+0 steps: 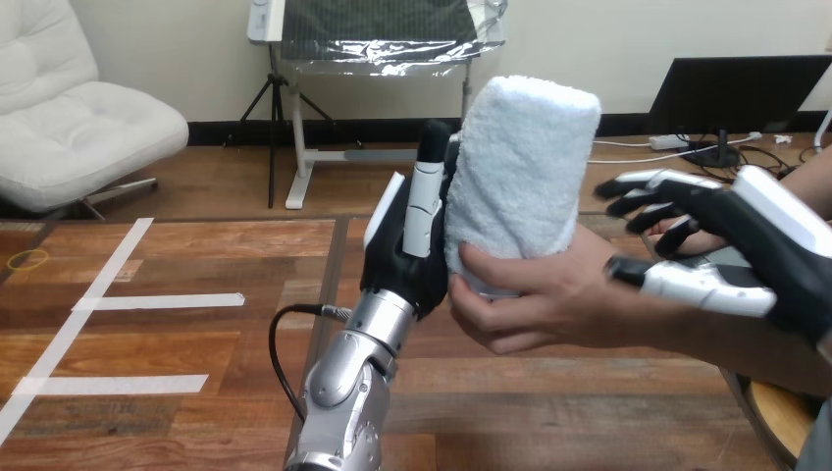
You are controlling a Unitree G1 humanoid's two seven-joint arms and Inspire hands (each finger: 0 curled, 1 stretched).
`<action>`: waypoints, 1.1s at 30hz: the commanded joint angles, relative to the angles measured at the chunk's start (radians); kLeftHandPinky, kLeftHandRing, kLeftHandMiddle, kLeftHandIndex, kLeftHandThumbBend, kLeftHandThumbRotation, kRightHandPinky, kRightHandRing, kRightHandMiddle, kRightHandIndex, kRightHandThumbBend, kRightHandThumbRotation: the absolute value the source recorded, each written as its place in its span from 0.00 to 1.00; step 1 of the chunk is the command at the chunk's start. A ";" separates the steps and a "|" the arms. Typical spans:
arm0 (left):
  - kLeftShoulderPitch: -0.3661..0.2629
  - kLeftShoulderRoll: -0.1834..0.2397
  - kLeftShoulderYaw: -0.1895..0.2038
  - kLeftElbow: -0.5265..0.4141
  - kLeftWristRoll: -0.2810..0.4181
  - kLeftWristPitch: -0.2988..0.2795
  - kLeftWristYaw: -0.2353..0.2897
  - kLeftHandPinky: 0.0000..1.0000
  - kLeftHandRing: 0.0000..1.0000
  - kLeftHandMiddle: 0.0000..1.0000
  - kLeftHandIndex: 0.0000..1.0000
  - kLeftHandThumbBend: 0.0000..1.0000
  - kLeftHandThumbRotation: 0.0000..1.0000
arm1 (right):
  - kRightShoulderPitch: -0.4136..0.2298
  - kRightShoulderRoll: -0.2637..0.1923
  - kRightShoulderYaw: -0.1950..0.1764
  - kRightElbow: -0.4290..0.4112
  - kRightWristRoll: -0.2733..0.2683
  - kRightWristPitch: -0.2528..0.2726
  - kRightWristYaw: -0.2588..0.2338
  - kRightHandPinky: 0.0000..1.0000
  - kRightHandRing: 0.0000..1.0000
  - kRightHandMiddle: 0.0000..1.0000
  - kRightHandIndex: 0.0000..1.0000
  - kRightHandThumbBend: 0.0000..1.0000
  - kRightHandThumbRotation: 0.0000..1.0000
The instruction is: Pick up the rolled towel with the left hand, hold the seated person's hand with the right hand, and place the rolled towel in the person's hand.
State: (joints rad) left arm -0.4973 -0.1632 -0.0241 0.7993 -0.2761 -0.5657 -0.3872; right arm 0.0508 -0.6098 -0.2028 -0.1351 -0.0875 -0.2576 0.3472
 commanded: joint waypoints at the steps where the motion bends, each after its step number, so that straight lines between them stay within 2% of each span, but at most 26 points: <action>1: 0.080 0.027 0.020 -0.124 0.011 -0.027 0.001 0.94 0.79 0.79 0.76 0.72 1.00 | 0.055 0.112 -0.030 -0.031 0.086 -0.076 -0.058 0.72 0.84 0.86 0.87 0.82 1.00; 6: 0.146 0.046 0.023 -0.201 0.019 -0.019 0.001 0.94 0.79 0.80 0.76 0.71 1.00 | 0.095 0.165 -0.035 -0.055 0.125 -0.128 -0.094 0.78 0.89 0.90 0.91 0.77 1.00; 12: 0.224 0.066 0.016 -0.293 0.018 -0.011 0.002 0.91 0.79 0.80 0.77 0.72 1.00 | 0.133 0.211 -0.036 -0.080 0.170 -0.178 -0.103 0.87 0.95 0.96 0.95 0.78 1.00; 17: 0.290 0.083 0.006 -0.378 0.012 0.009 0.002 0.91 0.80 0.81 0.77 0.74 1.00 | 0.160 0.243 -0.032 -0.114 0.201 -0.193 -0.106 0.94 0.98 0.99 0.98 0.79 1.00; 25: 0.407 0.099 -0.010 -0.522 -0.024 0.053 -0.005 0.84 0.81 0.80 0.75 0.78 0.97 | 0.212 0.303 -0.025 -0.174 0.201 -0.227 -0.133 0.96 0.98 0.99 0.98 0.80 1.00; 33: 0.518 0.108 -0.013 -0.626 -0.016 0.069 0.010 0.77 0.80 0.79 0.75 0.80 0.96 | 0.264 0.363 -0.009 -0.235 0.198 -0.246 -0.157 0.96 0.98 0.98 0.97 0.82 1.00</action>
